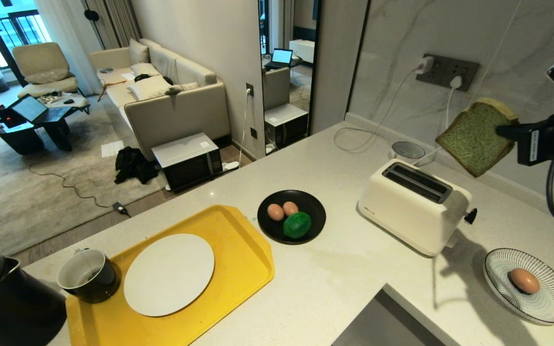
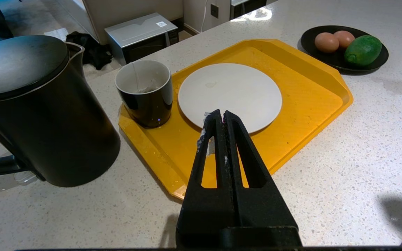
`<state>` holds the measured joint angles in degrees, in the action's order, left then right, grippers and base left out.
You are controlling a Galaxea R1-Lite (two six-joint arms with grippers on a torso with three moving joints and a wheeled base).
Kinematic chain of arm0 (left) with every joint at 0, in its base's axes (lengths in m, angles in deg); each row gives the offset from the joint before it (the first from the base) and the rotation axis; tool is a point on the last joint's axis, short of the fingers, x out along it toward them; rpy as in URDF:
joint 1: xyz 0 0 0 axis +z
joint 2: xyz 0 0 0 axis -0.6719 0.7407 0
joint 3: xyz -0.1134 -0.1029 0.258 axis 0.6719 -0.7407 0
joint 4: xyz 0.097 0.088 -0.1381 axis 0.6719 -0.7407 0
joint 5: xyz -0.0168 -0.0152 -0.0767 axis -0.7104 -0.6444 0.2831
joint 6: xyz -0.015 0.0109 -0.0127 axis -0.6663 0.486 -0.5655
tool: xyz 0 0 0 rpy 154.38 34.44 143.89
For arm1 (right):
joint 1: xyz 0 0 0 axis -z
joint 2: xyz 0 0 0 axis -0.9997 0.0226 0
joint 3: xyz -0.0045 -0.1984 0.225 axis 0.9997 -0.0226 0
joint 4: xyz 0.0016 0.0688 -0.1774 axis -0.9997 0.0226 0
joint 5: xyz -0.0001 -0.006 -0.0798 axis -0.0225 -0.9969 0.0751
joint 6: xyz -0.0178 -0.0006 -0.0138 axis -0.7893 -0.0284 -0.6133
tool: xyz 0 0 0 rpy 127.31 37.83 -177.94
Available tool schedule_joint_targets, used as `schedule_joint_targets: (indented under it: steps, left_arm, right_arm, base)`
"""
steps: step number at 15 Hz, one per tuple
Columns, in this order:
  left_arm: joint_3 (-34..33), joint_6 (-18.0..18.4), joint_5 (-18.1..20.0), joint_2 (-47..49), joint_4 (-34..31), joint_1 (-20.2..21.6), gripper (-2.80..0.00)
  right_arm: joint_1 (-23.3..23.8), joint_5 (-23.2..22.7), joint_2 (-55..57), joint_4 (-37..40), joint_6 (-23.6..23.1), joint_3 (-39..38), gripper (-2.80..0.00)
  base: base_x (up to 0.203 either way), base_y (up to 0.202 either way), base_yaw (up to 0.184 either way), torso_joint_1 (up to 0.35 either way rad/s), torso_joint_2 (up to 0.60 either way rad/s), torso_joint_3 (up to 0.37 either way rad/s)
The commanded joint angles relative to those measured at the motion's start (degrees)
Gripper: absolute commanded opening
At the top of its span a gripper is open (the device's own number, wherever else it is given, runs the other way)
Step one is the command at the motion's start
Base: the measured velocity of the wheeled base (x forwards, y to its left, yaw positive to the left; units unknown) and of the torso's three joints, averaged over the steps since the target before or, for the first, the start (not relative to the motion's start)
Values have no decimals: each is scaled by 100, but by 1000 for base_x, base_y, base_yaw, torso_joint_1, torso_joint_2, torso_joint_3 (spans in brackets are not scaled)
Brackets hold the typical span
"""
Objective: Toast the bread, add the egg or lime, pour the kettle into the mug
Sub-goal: Put the baked bread on a plate
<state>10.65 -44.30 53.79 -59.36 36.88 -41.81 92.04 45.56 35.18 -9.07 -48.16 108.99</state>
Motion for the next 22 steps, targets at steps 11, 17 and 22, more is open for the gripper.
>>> schedule_joint_targets:
  steps: [11,17,22]
  left_arm:
    - [-1,0,-1,5,5,1,-280]
    - [-1,0,-1,-4,5,0,-280]
    - [-1,0,-1,3,5,4,-280]
  right_arm:
    - [10,1377,-1776,-484,-73,-1250,-280]
    - [1,1369,-1750,-493,-109,-1346,-280]
    - [9,1369,-1767,-558,-109,-1494,-280]
  base:
    - [0,0,0,0,0,0]
    - [-2,-3,99,1,1,3]
    - [-2,-9,171,3,3,3]
